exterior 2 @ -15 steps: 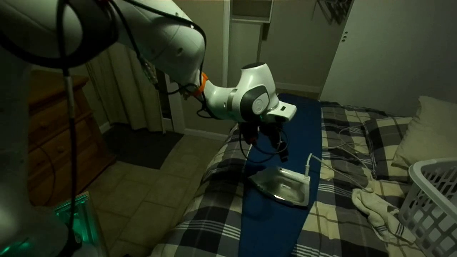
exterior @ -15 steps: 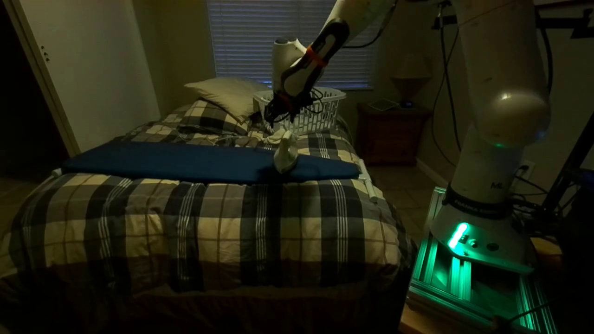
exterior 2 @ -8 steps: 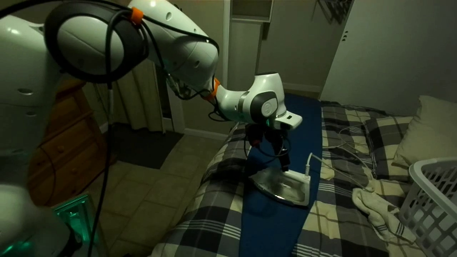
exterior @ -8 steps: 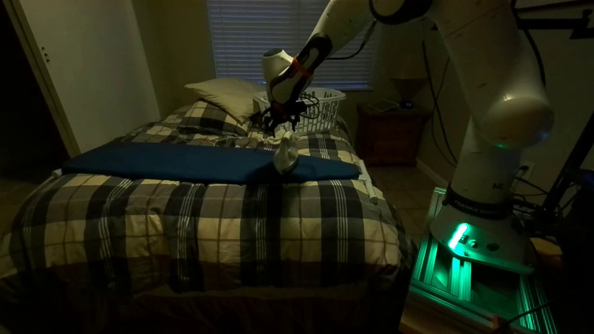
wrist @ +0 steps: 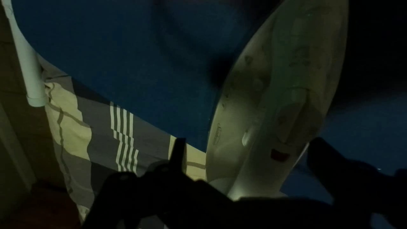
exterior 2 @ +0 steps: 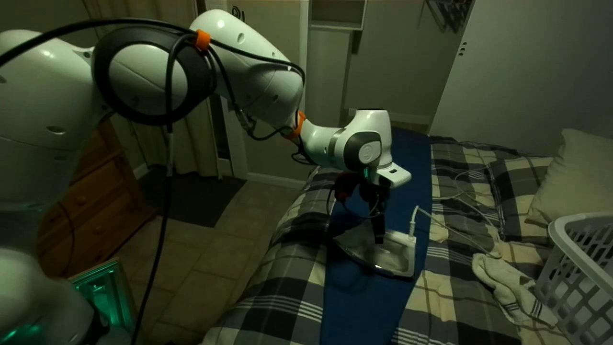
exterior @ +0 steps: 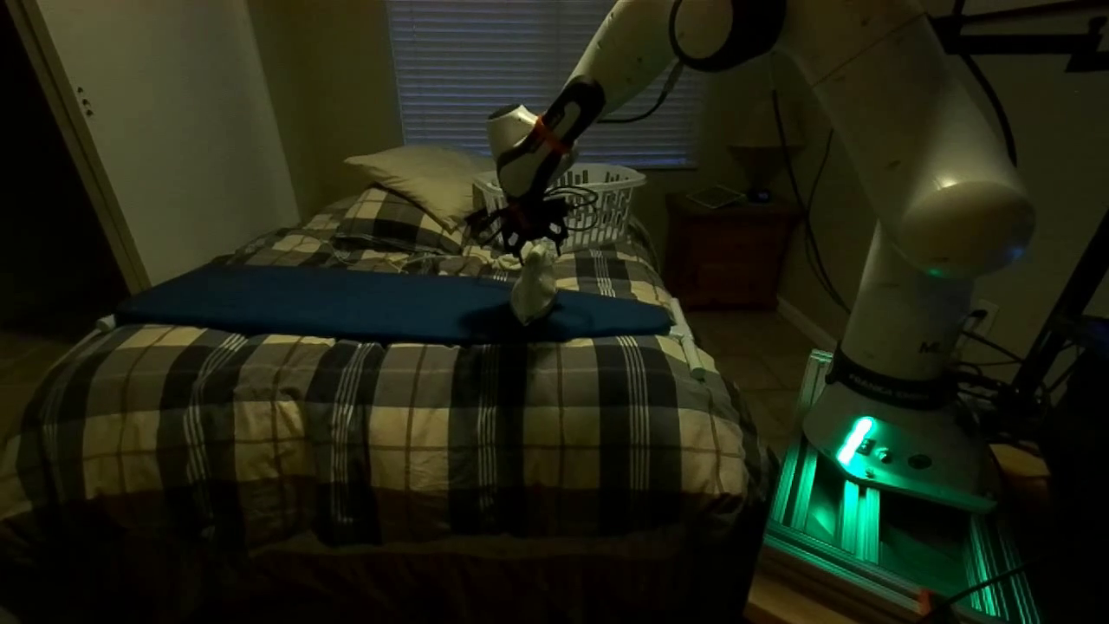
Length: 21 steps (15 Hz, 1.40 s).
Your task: Turn the iron to the right
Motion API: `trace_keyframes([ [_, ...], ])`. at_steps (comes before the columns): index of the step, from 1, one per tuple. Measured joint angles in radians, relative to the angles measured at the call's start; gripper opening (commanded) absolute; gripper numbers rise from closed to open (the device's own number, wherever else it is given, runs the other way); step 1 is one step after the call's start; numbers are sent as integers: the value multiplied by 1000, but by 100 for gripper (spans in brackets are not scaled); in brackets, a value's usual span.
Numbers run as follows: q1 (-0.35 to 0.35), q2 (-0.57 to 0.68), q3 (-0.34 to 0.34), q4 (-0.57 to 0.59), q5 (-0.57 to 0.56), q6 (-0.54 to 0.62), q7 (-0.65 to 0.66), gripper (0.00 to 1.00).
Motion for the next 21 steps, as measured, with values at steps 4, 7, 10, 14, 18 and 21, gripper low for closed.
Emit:
trace_keyframes([
  [4,-5,16,0,20,56,-1,30,50],
  [7,-5,19,2,24,70,0,55,28],
  [10,-3,23,2,24,70,20,59,12],
  [14,-5,22,1,10,65,72,16,12],
  [18,-14,1,2,-59,62,227,-157,12],
  [21,-30,-41,9,-149,63,333,-327,12],
])
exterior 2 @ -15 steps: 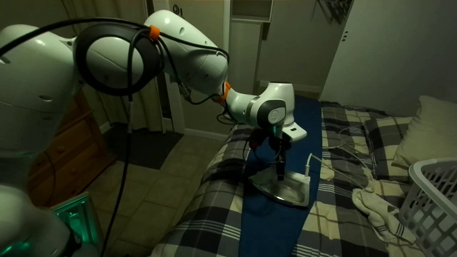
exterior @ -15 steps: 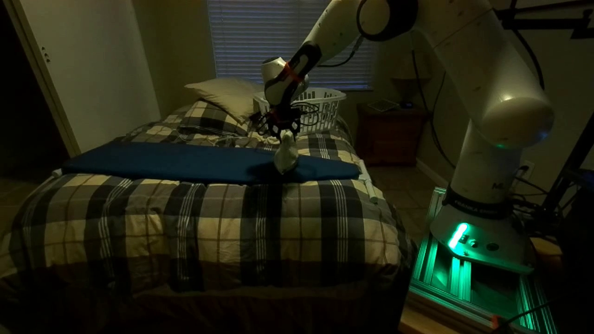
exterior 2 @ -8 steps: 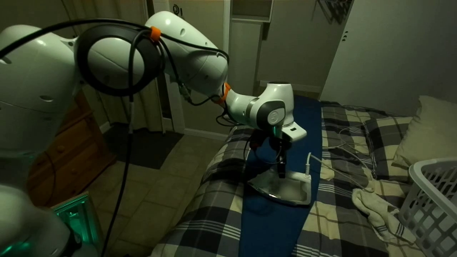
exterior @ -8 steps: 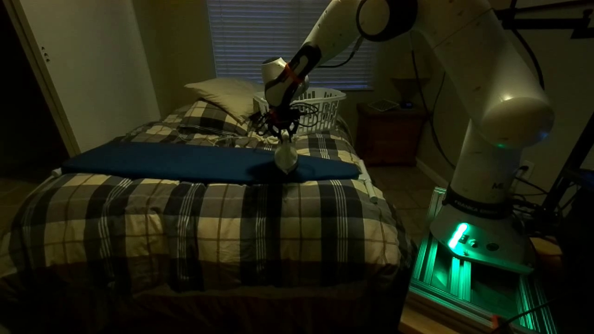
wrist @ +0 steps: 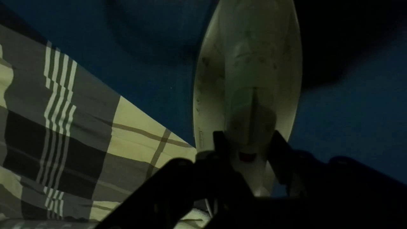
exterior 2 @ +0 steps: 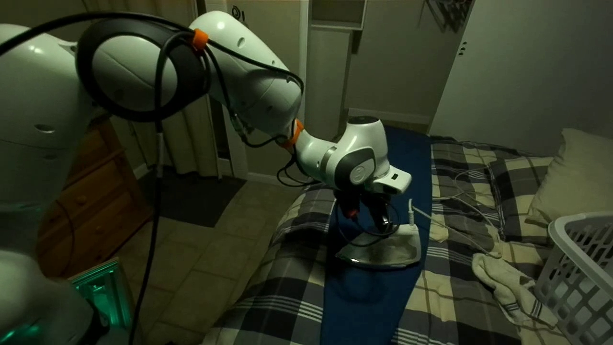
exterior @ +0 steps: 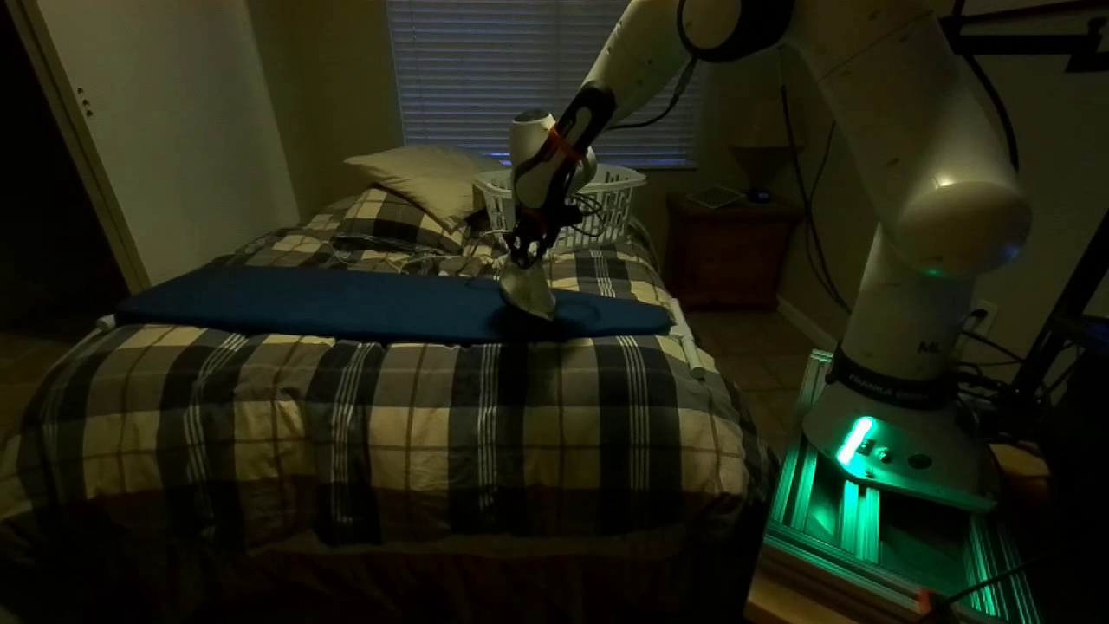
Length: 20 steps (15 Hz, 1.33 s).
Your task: Turn the iron to the right
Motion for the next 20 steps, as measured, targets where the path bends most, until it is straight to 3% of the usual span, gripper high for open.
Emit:
trace_keyframes([
  [10,-133,-148,102,-292,2,262,-595,12],
  [15,-298,-155,269,-357,5,420,-858,12],
  [18,-421,-149,392,-373,4,454,-989,12],
  [20,-472,-143,438,-372,3,460,-1047,12],
])
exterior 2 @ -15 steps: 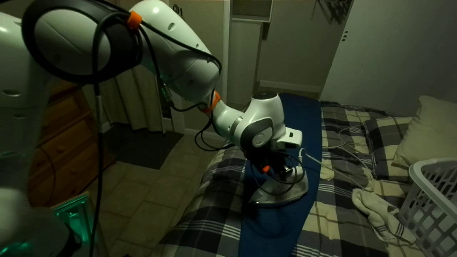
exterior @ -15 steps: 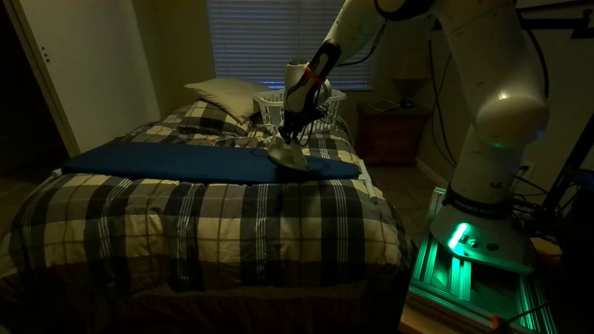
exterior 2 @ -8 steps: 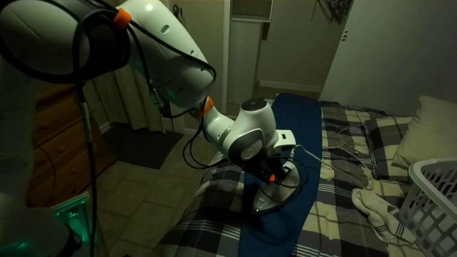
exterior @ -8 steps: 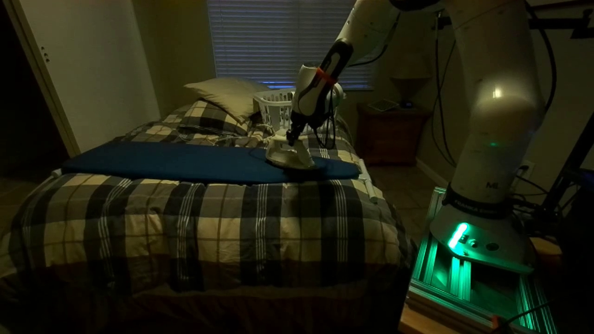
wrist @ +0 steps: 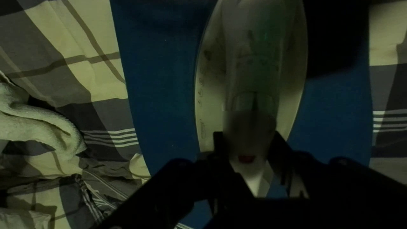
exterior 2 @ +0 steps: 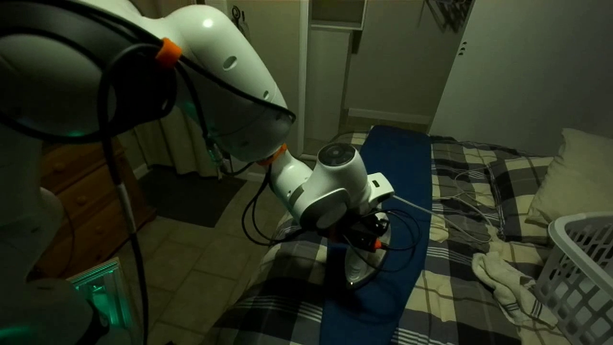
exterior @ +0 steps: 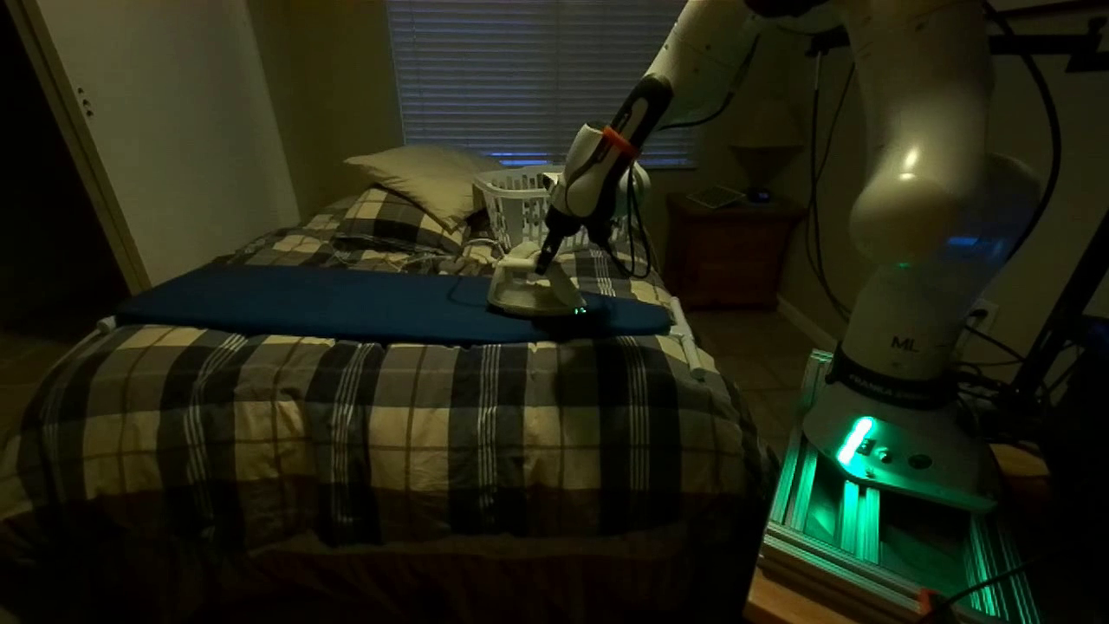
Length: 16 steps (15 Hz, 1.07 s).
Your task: Turn the iron to the right
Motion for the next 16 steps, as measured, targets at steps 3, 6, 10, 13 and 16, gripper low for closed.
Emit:
trace_keyframes([
  [3,-45,8,39,6,0,3,-53,12],
  [6,-60,12,51,9,0,6,-77,69],
  [10,-15,-12,-3,40,0,0,-44,97],
  [13,25,-59,-39,76,0,-54,-2,100],
  [16,34,-124,-35,118,1,-188,21,100],
])
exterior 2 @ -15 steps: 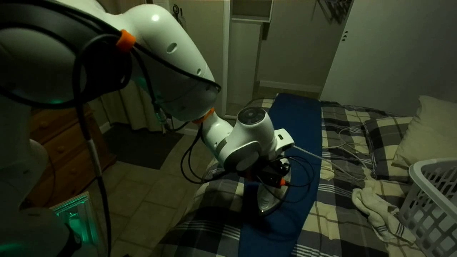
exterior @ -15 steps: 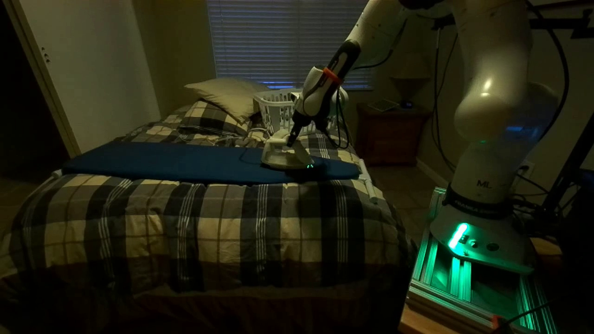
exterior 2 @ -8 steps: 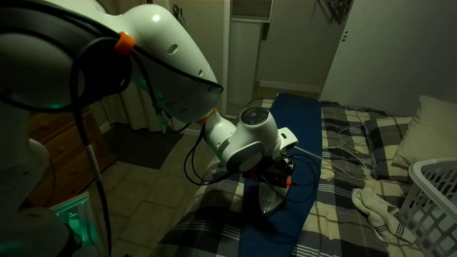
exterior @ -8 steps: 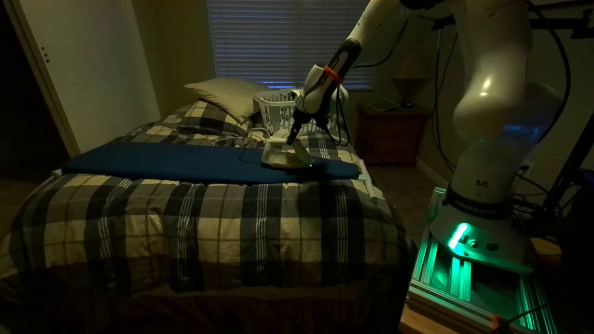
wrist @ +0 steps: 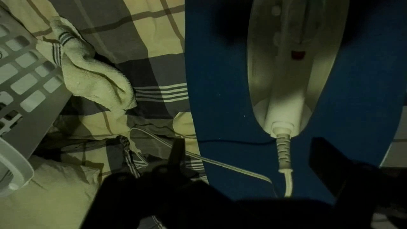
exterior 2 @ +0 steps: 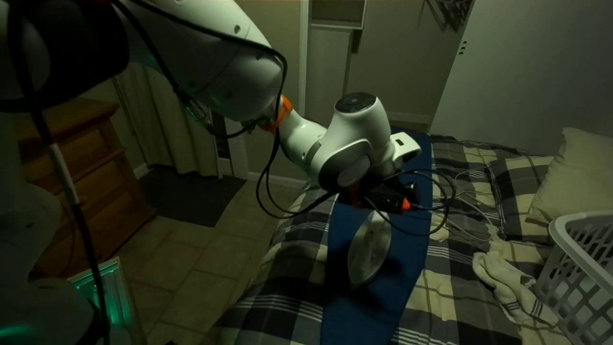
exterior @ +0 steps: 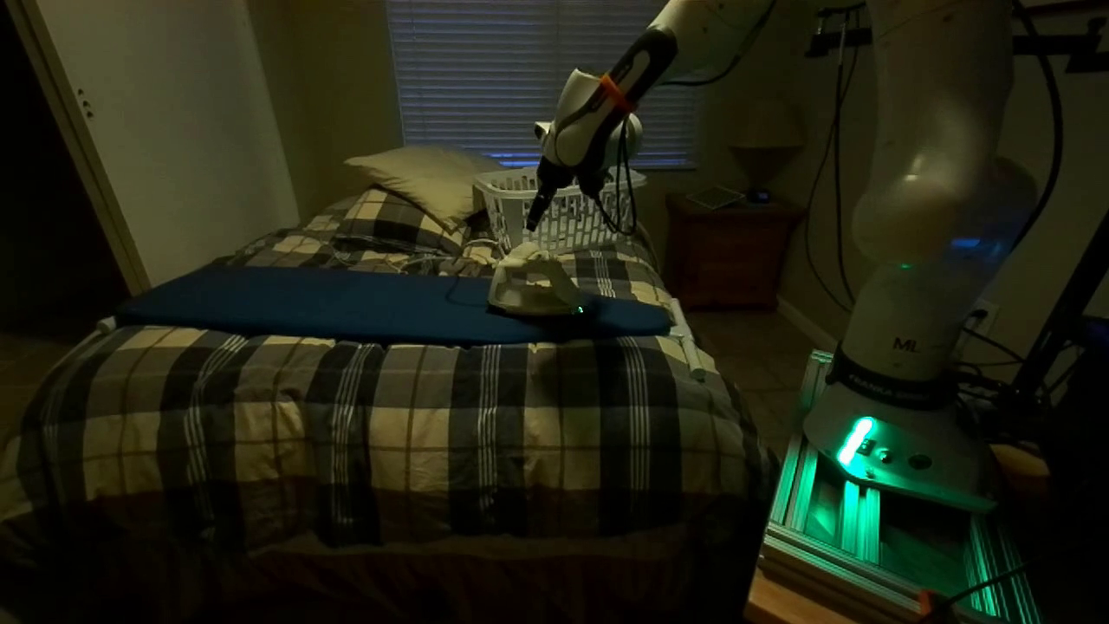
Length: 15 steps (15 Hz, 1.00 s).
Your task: Turn the iron to the right
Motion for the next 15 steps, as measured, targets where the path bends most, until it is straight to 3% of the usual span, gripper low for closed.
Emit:
trace_keyframes([
  [6,113,-97,-84,82,22,-324,3,100],
  [10,158,-110,-105,115,89,-489,-21,100],
  [15,163,-110,-106,117,126,-525,-45,100],
])
